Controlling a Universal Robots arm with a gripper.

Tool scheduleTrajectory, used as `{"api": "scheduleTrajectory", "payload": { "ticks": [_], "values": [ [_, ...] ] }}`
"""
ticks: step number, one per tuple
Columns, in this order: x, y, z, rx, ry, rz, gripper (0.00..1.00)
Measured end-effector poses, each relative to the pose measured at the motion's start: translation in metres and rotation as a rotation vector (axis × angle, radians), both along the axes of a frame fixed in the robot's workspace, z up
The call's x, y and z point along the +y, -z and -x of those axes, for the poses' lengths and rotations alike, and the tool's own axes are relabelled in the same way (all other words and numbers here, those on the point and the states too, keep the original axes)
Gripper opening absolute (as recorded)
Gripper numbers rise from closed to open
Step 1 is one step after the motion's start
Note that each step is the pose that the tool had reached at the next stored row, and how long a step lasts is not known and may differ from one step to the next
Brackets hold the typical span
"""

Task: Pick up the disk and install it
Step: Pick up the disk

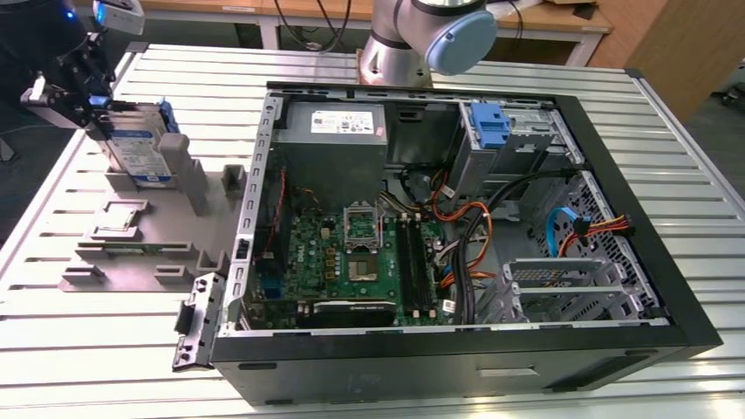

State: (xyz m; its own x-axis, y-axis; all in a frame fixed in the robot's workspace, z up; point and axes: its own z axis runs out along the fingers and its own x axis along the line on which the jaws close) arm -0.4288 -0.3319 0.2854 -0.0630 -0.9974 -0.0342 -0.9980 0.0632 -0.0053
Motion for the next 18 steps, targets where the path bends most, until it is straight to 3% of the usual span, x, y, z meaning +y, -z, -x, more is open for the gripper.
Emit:
{"api": "scheduleTrajectory", "payload": {
  "ticks": [11,14,15,18],
  "values": [
    [0.0013,0.0,-0.0001,0.0002,0.0,0.0,0.46],
    [0.0013,0.0,-0.0001,0.0002,0.0,0.0002,0.44],
    [0.0013,0.0,-0.0001,0.0002,0.0,0.0001,0.38],
    [0.0013,0.0,-0.0001,0.0002,0.0,0.0001,0.37]
  ]
}}
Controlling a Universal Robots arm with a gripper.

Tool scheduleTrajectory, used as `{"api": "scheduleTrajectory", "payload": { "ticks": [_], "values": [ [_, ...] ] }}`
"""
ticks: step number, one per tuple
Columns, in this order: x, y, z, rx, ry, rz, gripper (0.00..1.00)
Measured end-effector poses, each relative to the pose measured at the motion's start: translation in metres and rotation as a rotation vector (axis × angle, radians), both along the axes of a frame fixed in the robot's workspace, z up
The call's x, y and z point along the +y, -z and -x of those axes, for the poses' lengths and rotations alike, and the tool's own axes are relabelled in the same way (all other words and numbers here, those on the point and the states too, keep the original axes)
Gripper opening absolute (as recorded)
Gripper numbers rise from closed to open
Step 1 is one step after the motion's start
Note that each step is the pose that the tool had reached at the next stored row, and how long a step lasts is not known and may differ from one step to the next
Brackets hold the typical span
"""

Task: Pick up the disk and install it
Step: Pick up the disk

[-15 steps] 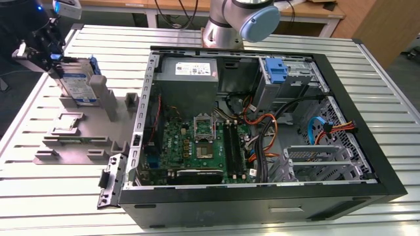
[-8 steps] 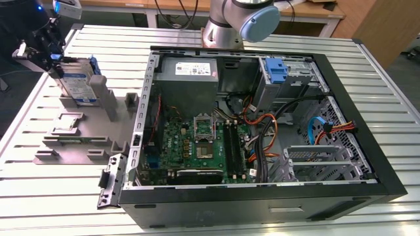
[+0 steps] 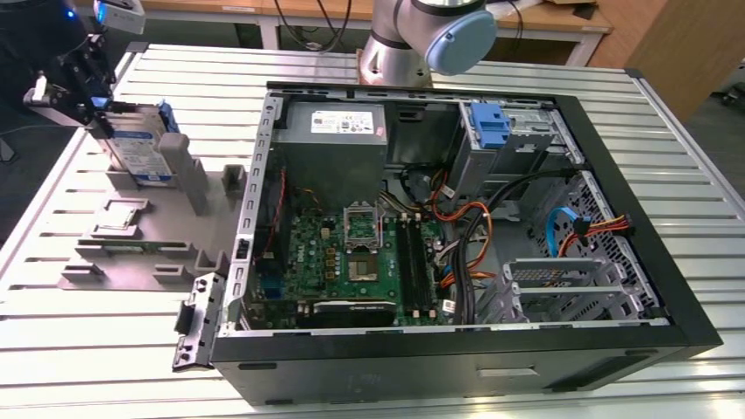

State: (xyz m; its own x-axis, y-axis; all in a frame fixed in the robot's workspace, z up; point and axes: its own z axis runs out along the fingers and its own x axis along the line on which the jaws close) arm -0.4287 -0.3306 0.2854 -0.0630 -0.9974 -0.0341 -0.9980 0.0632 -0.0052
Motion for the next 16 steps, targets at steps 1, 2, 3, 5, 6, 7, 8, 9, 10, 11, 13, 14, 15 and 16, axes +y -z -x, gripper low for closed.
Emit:
{"api": "scheduleTrajectory", "payload": {
  "ticks": [1,2,3,5,6,7,8,9,10,11,13,14,15,16],
  "values": [
    [0.0,0.0,0.0,0.0,0.0,0.0,0.37],
    [0.0,0.0,0.0,0.0,0.0,0.0001,0.37],
    [0.0,0.0,0.0,0.0,0.0,0.0001,0.37],
    [0.0,0.0,0.0,0.0,0.0,0.0001,0.37],
    [0.0,0.0,0.0,0.0,0.0,0.0001,0.37],
    [0.0,0.0,0.0,0.0,0.0,0.0001,0.37],
    [0.0,0.0,0.0,0.0,0.0,0.0001,0.37],
    [0.0,0.0,0.0,0.0,0.0,0.0001,0.37],
    [0.0,0.0,0.0,0.0,0.0,0.0001,0.37],
    [0.0,0.0,0.0,-0.0001,0.0,0.0001,0.37],
    [0.0,0.0,0.0,-0.0001,0.0,0.0001,0.37],
    [0.0,0.0,0.0,0.0,0.0,0.0002,0.37],
    [0.0,0.0,0.0,-0.0001,0.0,0.0002,0.37],
    [0.0,0.0,0.0,0.0,0.0,0.0002,0.37]
  ]
}}
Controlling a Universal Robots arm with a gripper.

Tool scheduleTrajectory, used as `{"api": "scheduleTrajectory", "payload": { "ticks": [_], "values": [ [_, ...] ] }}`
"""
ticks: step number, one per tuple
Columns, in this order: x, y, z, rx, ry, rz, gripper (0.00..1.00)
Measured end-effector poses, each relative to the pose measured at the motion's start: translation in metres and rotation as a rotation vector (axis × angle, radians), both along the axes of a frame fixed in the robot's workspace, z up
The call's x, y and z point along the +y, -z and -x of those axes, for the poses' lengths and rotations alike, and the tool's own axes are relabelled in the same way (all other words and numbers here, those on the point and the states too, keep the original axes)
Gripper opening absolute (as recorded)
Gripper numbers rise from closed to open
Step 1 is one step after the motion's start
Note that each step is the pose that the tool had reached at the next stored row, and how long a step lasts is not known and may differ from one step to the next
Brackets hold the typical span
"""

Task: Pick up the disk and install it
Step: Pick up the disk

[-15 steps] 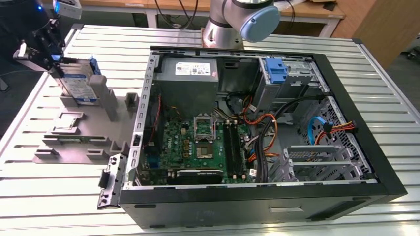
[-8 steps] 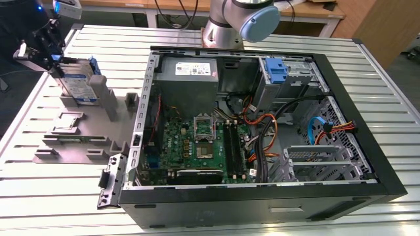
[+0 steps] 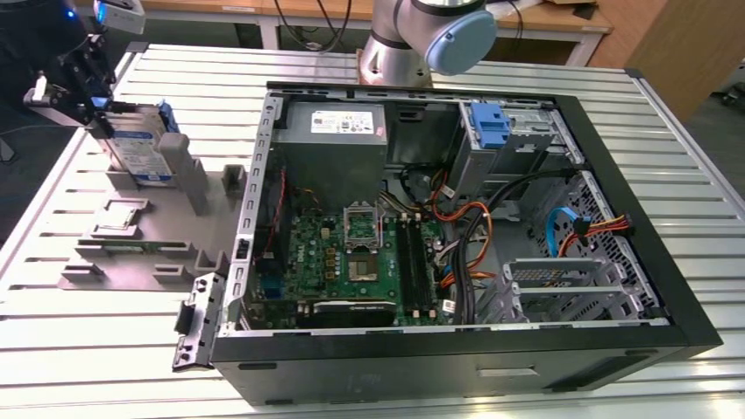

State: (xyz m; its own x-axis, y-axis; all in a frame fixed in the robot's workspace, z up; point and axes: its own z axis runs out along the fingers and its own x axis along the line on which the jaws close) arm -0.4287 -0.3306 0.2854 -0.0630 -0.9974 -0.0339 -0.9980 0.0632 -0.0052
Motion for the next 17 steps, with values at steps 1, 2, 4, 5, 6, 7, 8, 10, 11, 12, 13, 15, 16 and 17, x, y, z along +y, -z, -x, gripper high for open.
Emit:
{"api": "scheduleTrajectory", "payload": {
  "ticks": [1,2,4,5,6,7,8,10,11,12,13,15,16,17],
  "values": [
    [0.0,0.0,0.0,0.0,-0.002,0.0,0.37],
    [0.0,0.0,0.0,-0.0001,-0.009,0.0001,0.37],
    [0.0,0.0,0.0,-0.0001,-0.021,0.0,0.37],
    [0.0,0.0,0.0,-0.0001,-0.022,-0.0001,0.37],
    [0.0,0.0,0.0,0.0,-0.022,0.0,0.37],
    [0.0,0.0,0.0,0.0,-0.022,0.0,0.37],
    [0.0,0.0,0.0,0.0,-0.022,0.0,0.37],
    [0.0,0.0,0.0,0.0,-0.022,0.0,0.37],
    [0.0,0.0,0.0,0.0,-0.021,0.0,0.37],
    [0.0,0.0,0.0,0.0,-0.02,0.0001,0.37],
    [0.0,0.0,0.0,0.0,-0.02,0.0001,0.37],
    [0.0,0.0,0.0,0.0,-0.02,0.0001,0.37],
    [0.0,0.0,0.0,0.0,-0.019,0.0001,0.37],
    [0.0,0.0,0.0,0.0,-0.017,0.0002,0.37]
  ]
}}
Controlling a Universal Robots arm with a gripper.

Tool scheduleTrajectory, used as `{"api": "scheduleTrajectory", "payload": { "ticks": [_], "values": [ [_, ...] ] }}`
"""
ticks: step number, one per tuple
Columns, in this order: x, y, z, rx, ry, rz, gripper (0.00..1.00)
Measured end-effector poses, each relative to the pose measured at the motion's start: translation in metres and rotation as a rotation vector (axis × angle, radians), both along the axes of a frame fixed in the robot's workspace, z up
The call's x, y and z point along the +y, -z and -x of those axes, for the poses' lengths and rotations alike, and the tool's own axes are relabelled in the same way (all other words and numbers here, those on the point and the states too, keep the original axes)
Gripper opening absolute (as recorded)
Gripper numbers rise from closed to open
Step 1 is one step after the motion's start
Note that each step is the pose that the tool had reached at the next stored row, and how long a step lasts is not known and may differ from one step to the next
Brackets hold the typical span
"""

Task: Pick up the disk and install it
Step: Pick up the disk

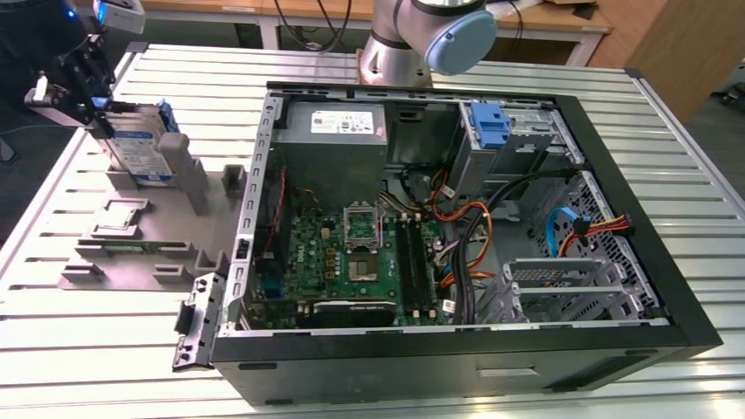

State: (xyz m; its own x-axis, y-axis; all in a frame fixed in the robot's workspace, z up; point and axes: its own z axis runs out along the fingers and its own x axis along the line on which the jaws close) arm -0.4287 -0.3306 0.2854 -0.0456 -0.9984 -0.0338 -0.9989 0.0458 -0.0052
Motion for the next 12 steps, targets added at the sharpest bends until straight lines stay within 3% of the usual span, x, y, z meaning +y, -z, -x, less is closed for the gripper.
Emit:
{"api": "scheduleTrajectory", "payload": {
  "ticks": [12],
  "values": [
    [0.0,-0.0014,0.0,-0.0002,0.002,0.0001,0.37]
  ]
}}
